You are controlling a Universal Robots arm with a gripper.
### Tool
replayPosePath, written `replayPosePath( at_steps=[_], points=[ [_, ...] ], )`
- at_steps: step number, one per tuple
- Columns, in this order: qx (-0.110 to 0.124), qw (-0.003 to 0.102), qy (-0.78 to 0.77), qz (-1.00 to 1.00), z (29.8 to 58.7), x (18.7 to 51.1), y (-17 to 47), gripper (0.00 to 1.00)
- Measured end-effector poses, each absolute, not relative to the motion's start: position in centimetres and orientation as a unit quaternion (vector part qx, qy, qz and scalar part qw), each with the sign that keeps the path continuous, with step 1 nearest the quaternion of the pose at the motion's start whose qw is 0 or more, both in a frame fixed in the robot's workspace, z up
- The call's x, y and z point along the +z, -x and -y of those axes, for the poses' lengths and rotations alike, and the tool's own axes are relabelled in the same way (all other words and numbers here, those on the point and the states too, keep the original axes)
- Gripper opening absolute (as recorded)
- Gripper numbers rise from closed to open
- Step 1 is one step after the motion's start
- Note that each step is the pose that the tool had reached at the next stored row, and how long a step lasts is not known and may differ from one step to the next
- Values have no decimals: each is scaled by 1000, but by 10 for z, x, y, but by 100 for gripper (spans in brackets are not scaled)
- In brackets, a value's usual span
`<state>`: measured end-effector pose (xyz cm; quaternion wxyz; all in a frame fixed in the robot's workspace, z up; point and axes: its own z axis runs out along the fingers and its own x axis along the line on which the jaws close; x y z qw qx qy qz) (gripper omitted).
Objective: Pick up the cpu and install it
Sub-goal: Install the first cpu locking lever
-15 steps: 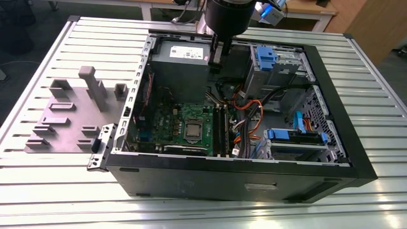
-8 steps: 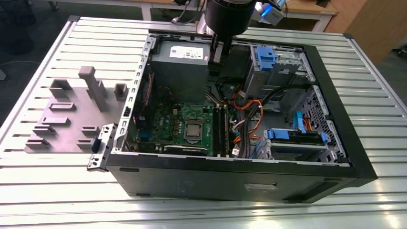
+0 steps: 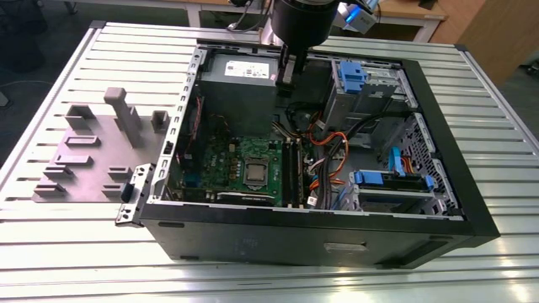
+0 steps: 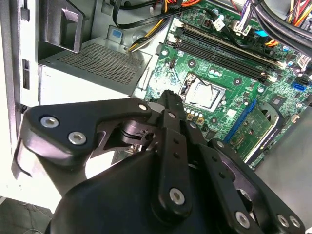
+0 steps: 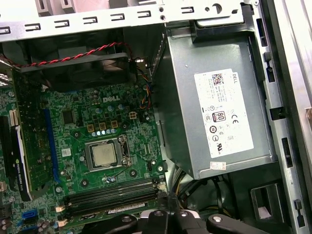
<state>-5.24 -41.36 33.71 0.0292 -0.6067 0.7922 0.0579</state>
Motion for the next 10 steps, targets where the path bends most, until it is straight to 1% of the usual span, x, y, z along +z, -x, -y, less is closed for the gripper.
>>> replayPosePath(
  at_steps=[6,7,8,10],
  points=[
    [58,29,607,-792,414,337,52,11],
    [58,29,607,-792,414,337,52,17],
    [58,29,607,-792,414,337,52,17],
    [58,29,607,-792,414,337,52,29]
  ],
)
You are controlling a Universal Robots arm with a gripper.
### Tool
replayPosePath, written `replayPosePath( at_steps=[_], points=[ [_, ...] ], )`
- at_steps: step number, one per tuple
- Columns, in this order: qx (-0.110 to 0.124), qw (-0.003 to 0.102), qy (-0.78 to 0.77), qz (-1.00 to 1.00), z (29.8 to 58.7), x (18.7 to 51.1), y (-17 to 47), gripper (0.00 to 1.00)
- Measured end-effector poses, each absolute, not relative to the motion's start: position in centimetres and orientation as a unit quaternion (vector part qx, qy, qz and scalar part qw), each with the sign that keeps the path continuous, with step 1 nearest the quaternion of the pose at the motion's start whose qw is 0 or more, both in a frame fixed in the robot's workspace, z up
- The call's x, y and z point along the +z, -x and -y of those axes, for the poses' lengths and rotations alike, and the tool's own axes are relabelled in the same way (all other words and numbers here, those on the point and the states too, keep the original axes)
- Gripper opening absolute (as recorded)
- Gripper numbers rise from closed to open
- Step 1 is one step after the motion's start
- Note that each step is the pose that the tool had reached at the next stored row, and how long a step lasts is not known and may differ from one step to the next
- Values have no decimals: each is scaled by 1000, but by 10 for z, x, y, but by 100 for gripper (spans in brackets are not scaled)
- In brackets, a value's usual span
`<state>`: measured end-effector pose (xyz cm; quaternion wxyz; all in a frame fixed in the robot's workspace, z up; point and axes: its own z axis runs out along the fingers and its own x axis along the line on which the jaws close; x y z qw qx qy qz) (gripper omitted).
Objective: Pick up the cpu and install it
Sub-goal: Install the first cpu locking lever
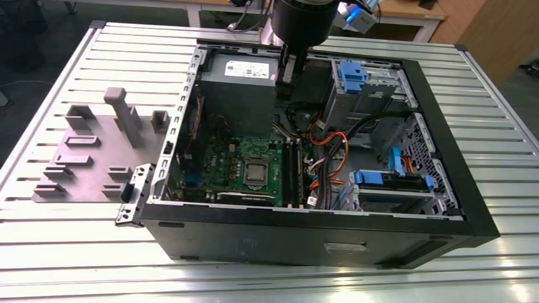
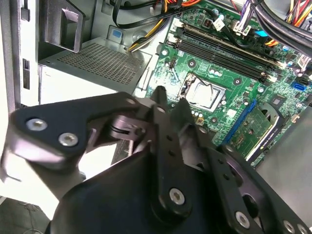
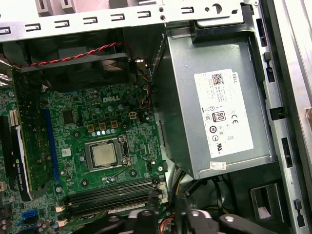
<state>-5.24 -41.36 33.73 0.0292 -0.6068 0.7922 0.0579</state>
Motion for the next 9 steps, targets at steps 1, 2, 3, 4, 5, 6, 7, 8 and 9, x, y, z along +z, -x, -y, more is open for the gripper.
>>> replayPosePath(
  at_steps=[1,2,3,4,5,6,7,8,9],
  points=[
    [58,29,607,-792,414,337,52,29],
    [58,29,607,-792,414,337,52,35],
    [58,29,607,-792,414,337,52,35],
    [58,29,607,-792,414,337,52,41],
    [58,29,607,-792,414,337,52,47],
    [58,29,607,-792,414,337,52,47],
    [58,29,607,-792,414,337,52,53],
    [58,29,607,-792,414,337,52,53],
    [58,29,607,-792,414,337,52,53]
  ],
)
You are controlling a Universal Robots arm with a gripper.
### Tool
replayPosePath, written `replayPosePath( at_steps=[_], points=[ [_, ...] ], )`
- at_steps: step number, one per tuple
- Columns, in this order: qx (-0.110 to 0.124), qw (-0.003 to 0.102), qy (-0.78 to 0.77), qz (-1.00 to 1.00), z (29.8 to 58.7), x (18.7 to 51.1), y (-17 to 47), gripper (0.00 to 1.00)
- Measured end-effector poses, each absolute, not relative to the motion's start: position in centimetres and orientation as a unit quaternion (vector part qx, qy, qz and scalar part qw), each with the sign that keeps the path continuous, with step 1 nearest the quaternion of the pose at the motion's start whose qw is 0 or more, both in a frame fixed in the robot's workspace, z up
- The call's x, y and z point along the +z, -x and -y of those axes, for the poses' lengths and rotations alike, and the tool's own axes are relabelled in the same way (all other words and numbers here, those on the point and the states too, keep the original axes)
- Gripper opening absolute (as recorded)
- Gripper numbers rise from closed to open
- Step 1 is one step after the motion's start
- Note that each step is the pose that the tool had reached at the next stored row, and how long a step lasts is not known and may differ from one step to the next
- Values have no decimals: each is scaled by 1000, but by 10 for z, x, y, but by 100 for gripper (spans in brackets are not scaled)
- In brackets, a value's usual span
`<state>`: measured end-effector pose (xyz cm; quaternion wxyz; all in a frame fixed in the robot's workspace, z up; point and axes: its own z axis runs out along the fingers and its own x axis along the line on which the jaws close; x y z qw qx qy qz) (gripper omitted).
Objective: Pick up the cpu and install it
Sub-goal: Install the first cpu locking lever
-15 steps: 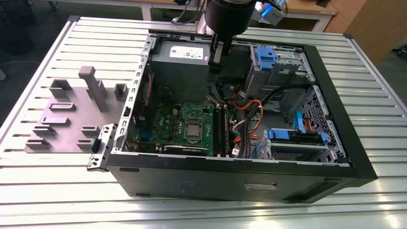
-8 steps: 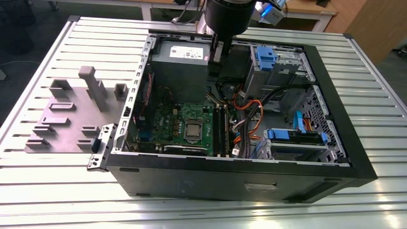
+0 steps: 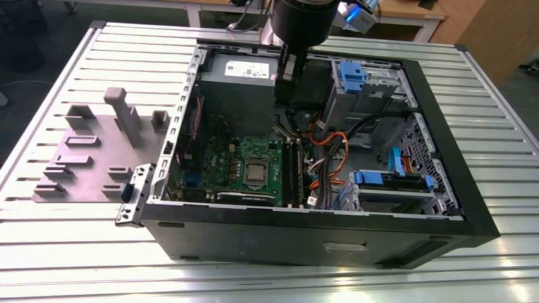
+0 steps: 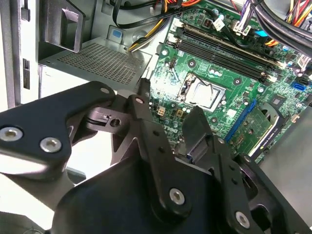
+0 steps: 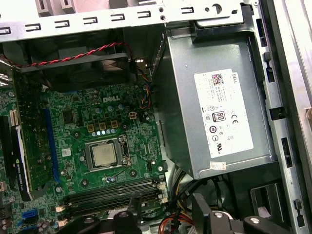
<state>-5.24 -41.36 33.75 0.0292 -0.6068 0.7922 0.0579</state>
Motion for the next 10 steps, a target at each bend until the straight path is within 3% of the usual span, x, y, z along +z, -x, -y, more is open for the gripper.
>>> replayPosePath(
  at_steps=[3,5,6,10],
  points=[
    [58,29,607,-792,414,338,52,52],
    [58,29,607,-792,414,338,52,39],
    [58,29,607,-792,414,338,52,39],
    [58,29,607,-792,414,338,52,22]
  ],
)
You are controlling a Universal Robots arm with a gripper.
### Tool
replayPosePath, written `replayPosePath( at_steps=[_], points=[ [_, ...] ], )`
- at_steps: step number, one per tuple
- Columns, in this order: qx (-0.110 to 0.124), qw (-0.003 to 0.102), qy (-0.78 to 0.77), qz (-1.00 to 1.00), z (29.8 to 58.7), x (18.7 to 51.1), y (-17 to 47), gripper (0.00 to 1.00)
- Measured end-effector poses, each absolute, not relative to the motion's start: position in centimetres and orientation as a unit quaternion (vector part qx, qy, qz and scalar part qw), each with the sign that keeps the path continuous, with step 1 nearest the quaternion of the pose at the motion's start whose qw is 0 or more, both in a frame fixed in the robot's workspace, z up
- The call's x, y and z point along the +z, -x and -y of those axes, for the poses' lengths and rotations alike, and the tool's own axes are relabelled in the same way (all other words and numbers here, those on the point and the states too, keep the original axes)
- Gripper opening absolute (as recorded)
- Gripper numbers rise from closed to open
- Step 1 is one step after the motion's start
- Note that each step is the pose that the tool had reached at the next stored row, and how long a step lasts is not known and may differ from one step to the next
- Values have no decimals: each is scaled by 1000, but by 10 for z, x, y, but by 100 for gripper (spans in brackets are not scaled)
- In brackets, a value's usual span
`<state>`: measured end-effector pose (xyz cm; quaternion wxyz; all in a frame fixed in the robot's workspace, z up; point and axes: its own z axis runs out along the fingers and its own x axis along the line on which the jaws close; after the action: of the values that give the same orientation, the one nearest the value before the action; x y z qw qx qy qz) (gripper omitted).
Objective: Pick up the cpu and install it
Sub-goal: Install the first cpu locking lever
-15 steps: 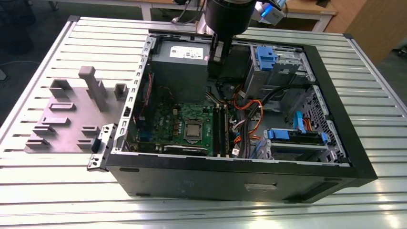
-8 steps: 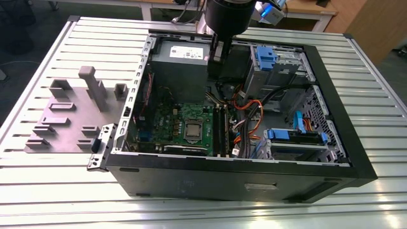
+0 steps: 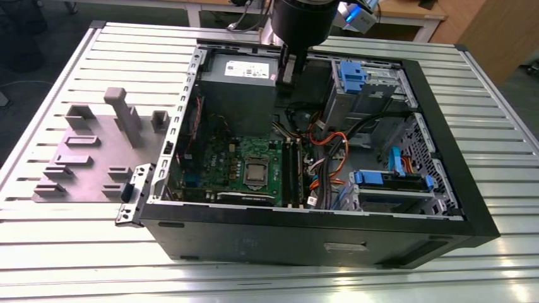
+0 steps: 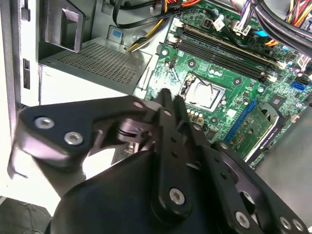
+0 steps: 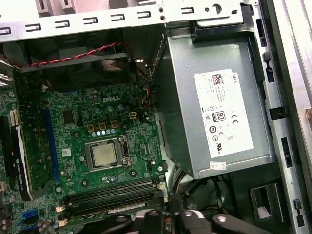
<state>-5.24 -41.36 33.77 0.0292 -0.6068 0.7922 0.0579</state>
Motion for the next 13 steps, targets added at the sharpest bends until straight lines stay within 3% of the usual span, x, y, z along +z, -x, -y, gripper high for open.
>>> replayPosePath(
  at_steps=[1,3,4,13],
  points=[
    [58,29,607,-792,414,338,52,16],
    [58,29,607,-792,414,338,52,16],
    [58,29,607,-792,414,338,52,11],
    [59,26,643,-763,415,331,53,11]
  ],
)
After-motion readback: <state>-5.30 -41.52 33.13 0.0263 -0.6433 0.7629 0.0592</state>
